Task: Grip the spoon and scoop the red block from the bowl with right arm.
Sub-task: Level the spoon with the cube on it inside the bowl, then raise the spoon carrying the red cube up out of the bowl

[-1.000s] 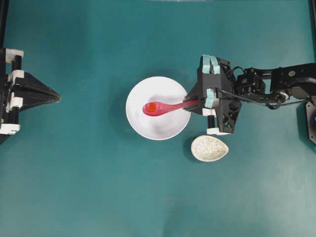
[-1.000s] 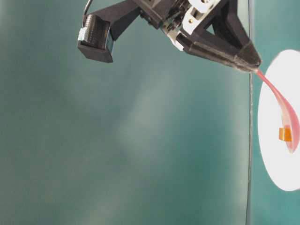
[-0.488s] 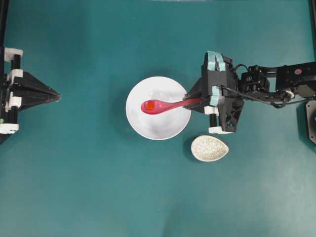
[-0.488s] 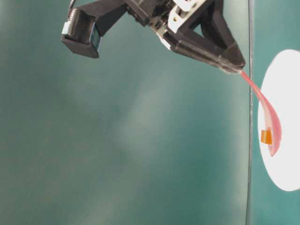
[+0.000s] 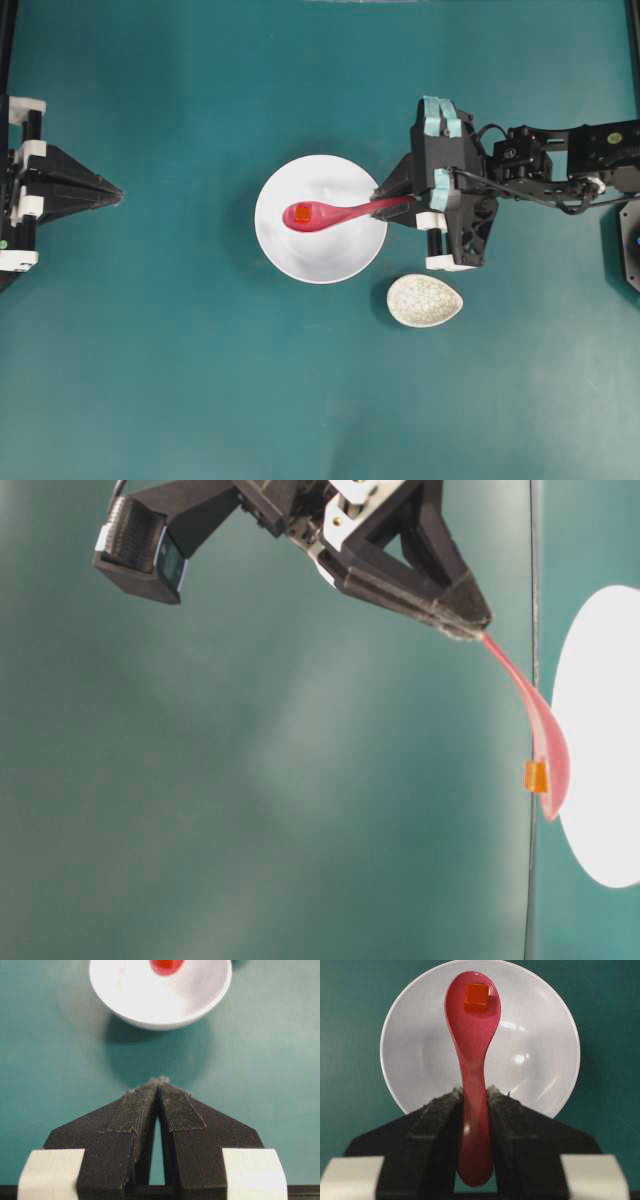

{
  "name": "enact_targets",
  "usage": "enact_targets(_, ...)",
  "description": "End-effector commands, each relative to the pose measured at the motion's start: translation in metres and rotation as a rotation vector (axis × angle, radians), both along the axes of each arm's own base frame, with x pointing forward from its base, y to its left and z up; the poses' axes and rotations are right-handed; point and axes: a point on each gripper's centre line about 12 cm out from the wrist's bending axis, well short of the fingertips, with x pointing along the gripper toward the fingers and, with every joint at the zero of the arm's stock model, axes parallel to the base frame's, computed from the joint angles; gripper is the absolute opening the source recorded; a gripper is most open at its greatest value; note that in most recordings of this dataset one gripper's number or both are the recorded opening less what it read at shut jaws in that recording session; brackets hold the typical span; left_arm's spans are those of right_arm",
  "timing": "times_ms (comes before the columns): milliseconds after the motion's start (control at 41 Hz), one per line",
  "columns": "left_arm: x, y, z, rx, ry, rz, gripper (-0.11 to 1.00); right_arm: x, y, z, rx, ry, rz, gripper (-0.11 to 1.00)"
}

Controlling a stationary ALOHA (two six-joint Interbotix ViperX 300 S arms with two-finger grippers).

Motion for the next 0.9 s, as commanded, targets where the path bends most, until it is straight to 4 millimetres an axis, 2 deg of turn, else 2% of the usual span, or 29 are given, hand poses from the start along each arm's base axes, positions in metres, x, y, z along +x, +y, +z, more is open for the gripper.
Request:
enact_targets(0,0.002,0.001,0.005,0.004,-0.018,0.002,0.0,0.002,0.0,0.023,-0.005,-0.064,0.002,0.24)
enact_targets(878,0.002,0.001,0.005,0.011,-0.019,-0.001,0.0,-0.021,-0.013,0.065,-0.037,-0.139,-0.017,0.24)
